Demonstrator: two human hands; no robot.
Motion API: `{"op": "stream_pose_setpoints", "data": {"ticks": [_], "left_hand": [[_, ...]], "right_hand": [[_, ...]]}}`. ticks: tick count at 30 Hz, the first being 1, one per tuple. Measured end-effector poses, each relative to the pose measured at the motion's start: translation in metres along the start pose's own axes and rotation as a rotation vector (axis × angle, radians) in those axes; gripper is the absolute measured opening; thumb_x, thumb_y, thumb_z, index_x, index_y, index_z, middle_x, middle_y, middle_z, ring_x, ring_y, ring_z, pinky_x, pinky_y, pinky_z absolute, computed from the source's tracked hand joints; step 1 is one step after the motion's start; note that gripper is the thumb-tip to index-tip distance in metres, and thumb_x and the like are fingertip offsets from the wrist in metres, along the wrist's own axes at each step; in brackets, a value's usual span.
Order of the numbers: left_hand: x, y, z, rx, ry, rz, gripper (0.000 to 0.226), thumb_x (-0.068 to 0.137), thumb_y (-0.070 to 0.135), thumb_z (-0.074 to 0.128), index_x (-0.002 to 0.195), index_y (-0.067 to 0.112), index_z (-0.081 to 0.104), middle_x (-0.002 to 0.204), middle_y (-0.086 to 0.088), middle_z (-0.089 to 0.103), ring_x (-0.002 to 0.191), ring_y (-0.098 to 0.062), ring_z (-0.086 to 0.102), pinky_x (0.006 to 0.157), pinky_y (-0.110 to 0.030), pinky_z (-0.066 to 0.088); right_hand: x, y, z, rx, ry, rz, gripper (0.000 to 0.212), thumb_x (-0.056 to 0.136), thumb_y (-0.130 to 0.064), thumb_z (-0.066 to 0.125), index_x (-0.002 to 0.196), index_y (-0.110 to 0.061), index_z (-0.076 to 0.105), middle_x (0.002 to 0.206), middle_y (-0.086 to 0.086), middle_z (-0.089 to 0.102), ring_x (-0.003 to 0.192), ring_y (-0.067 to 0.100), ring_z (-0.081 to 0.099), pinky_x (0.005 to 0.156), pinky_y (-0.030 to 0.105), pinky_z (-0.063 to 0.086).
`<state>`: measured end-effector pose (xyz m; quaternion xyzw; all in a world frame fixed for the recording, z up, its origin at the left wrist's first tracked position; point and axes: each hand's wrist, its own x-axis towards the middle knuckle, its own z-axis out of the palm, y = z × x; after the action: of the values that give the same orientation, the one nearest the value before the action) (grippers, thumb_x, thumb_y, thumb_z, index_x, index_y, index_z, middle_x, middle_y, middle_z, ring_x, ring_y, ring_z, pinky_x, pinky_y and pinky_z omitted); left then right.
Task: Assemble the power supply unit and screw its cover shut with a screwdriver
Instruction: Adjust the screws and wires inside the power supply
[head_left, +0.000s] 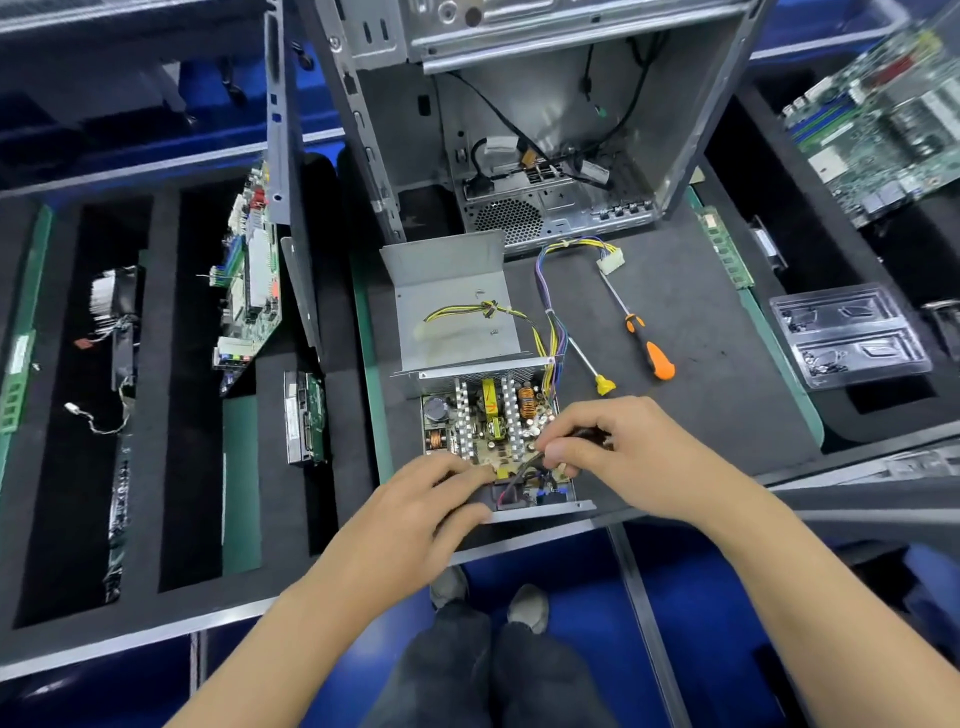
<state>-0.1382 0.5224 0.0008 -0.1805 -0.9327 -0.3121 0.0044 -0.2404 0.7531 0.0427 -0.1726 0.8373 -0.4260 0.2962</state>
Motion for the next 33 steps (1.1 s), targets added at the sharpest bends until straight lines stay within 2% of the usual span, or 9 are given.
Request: {"op": "stream_pose_setpoints", "data": {"ticks": [4,7,11,16,19,24,26,30,33], "left_hand": [[-0.001,0.000,-0.002,0.029,-0.094,-0.028,0.054,0.094,0.047,0.054,0.128,0.007,0.067,0.112,-0.002,0.072,0.097,-0.023,0.068,0.084,-0.037,0.057],[0.003,-0.001,-0.002,0.093,-0.096,0.038,0.057,0.092,0.046,0.055,0.127,0.003,0.067,0.098,-0.004,0.071,0.086,-0.025,0.067,0.078,-0.036,0.058],[0.008,-0.002,-0.007,0.209,-0.113,0.113,0.064,0.089,0.053,0.056,0.126,0.002,0.067,0.087,-0.003,0.067,0.077,-0.024,0.065,0.070,-0.034,0.058],[0.011,-0.003,-0.003,0.333,-0.135,0.207,0.058,0.077,0.030,0.086,0.121,-0.002,0.068,0.085,-0.007,0.067,0.072,-0.027,0.064,0.067,-0.035,0.059],[0.010,-0.007,-0.006,0.369,-0.123,0.264,0.055,0.081,0.033,0.080,0.122,-0.002,0.068,0.082,-0.004,0.065,0.070,-0.024,0.063,0.066,-0.032,0.057],[0.006,-0.010,0.000,0.334,-0.100,0.236,0.057,0.095,0.045,0.048,0.128,0.001,0.065,0.092,-0.002,0.067,0.077,-0.023,0.061,0.077,-0.034,0.054],[0.002,-0.010,0.003,0.329,-0.095,0.198,0.058,0.095,0.046,0.046,0.129,0.002,0.064,0.094,-0.001,0.069,0.079,-0.022,0.063,0.079,-0.034,0.054],[-0.005,-0.011,0.007,0.310,-0.076,0.163,0.049,0.096,0.040,0.049,0.124,0.003,0.067,0.089,-0.002,0.068,0.077,-0.022,0.063,0.071,-0.035,0.057],[-0.006,-0.007,0.011,0.244,-0.062,0.119,0.042,0.096,0.036,0.051,0.117,0.003,0.067,0.087,-0.001,0.064,0.075,-0.021,0.058,0.071,-0.033,0.053]], "right_hand": [[-0.004,0.012,-0.003,-0.111,-0.040,0.071,0.015,0.097,-0.028,0.061,0.100,-0.035,0.074,0.083,-0.021,0.071,0.081,0.001,0.063,0.071,0.013,0.048],[-0.006,0.015,-0.004,-0.110,-0.019,0.083,0.015,0.097,-0.028,0.061,0.101,-0.033,0.075,0.086,-0.017,0.072,0.081,-0.005,0.059,0.069,0.007,0.042],[-0.003,0.016,0.001,-0.123,-0.021,0.095,0.015,0.099,-0.029,0.058,0.099,-0.034,0.072,0.081,-0.022,0.069,0.076,0.001,0.061,0.067,0.008,0.045],[-0.001,0.017,0.013,-0.084,-0.064,0.095,0.016,0.102,-0.020,0.052,0.103,-0.027,0.066,0.083,-0.015,0.072,0.077,-0.005,0.066,0.062,0.010,0.048],[-0.002,0.017,0.017,-0.068,-0.129,0.080,0.013,0.101,-0.021,0.054,0.107,-0.026,0.064,0.084,-0.013,0.074,0.078,-0.005,0.066,0.061,0.008,0.045],[-0.001,0.014,0.020,-0.123,-0.130,0.036,0.017,0.100,-0.030,0.056,0.108,-0.030,0.071,0.084,-0.016,0.071,0.079,-0.003,0.063,0.069,0.014,0.050],[0.001,0.012,0.023,-0.125,-0.101,0.019,0.013,0.094,-0.034,0.064,0.101,-0.032,0.074,0.083,-0.014,0.069,0.076,0.001,0.061,0.068,0.017,0.050],[0.005,0.007,0.030,-0.215,-0.122,0.009,0.011,0.093,-0.033,0.066,0.096,-0.027,0.076,0.087,-0.005,0.069,0.080,0.013,0.060,0.075,0.043,0.055],[0.006,0.006,0.027,-0.209,-0.173,0.012,0.014,0.095,-0.030,0.064,0.101,-0.028,0.077,0.093,-0.008,0.071,0.085,0.008,0.061,0.080,0.041,0.055]]}}
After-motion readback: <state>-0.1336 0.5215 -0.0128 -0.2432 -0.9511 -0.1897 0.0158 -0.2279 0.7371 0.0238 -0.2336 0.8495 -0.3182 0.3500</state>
